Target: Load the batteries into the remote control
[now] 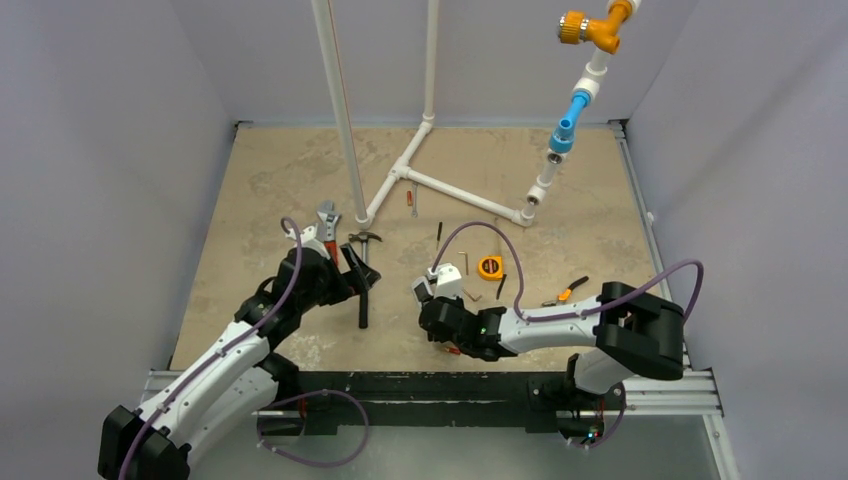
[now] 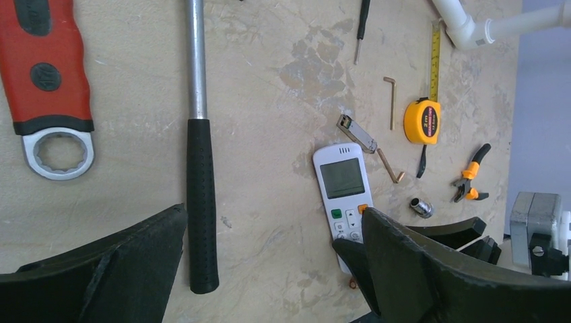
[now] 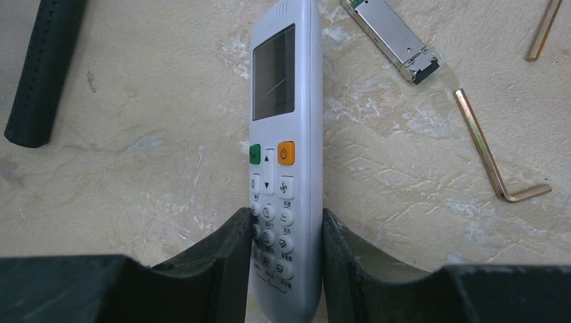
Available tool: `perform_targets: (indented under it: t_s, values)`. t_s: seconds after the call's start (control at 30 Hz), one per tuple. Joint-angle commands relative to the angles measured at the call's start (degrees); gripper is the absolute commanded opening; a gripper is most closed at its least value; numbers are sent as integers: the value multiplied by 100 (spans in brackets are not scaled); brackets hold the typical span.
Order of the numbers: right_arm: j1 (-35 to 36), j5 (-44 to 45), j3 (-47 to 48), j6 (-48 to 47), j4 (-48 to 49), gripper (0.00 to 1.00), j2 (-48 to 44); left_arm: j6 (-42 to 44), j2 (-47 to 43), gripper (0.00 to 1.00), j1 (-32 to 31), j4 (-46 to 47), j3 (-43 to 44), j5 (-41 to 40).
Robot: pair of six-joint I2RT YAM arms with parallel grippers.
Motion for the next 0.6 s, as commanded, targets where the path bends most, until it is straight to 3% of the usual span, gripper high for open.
perform_targets:
  t_s: [0.0,0.33,0.57]
  values:
    - [-40,19,-275,-418,-1149,0,44,-213,98,97,-34,326,259,363]
    - [-31,160,-84,-2573,-384,0,-1198,-886,752,96,-34,-197,1310,1140]
    - [-22,-83,-303,-3205,252,0,-1777,-1478,1090,93,-31,260,1350,1762]
